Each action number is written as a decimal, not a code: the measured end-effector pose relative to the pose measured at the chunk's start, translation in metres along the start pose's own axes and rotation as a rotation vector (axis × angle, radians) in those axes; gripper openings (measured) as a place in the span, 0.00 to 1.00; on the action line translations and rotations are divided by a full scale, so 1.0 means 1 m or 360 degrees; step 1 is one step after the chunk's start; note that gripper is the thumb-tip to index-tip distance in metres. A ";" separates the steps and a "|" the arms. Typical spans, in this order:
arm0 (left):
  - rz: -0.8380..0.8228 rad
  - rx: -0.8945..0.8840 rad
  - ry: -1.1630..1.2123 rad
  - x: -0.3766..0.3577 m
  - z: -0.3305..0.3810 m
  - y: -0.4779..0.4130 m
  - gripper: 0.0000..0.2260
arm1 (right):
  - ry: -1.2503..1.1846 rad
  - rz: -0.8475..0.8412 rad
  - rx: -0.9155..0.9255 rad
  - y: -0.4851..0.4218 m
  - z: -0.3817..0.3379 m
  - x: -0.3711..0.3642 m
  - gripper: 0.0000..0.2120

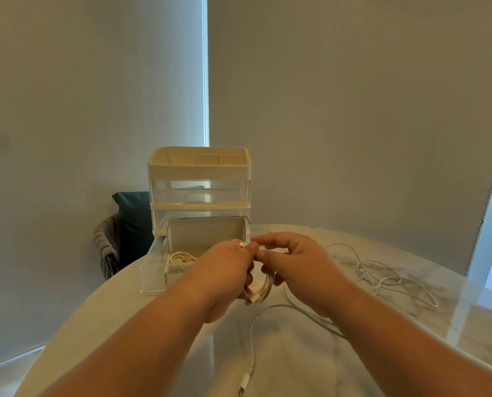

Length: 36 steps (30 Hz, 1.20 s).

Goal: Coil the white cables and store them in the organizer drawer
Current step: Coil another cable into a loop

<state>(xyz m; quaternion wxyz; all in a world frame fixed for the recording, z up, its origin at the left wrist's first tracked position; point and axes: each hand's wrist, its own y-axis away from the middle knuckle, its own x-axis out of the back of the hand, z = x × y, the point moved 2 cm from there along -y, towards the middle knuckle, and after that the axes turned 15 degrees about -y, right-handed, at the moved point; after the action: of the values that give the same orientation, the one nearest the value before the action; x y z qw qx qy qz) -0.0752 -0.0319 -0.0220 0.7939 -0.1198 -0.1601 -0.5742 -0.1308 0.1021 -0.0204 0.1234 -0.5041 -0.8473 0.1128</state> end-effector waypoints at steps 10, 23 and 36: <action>0.0169 0.0008 0.0839 0.001 0.003 -0.007 0.10 | -0.0559 0.0023 -0.0267 0.004 -0.002 -0.005 0.05; -0.0227 -0.0028 -0.0343 0.020 0.002 0.002 0.08 | 0.0335 -0.0148 -0.0090 0.005 -0.006 0.000 0.11; 0.0198 -0.0187 0.0028 0.016 0.003 -0.003 0.08 | -0.0428 -0.0060 -0.0235 0.001 -0.004 0.000 0.16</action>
<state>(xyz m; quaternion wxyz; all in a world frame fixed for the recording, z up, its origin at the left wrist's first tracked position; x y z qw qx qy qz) -0.0737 -0.0455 -0.0133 0.8210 -0.1709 -0.1113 -0.5332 -0.1287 0.1034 -0.0175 -0.0264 -0.4761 -0.8715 0.1143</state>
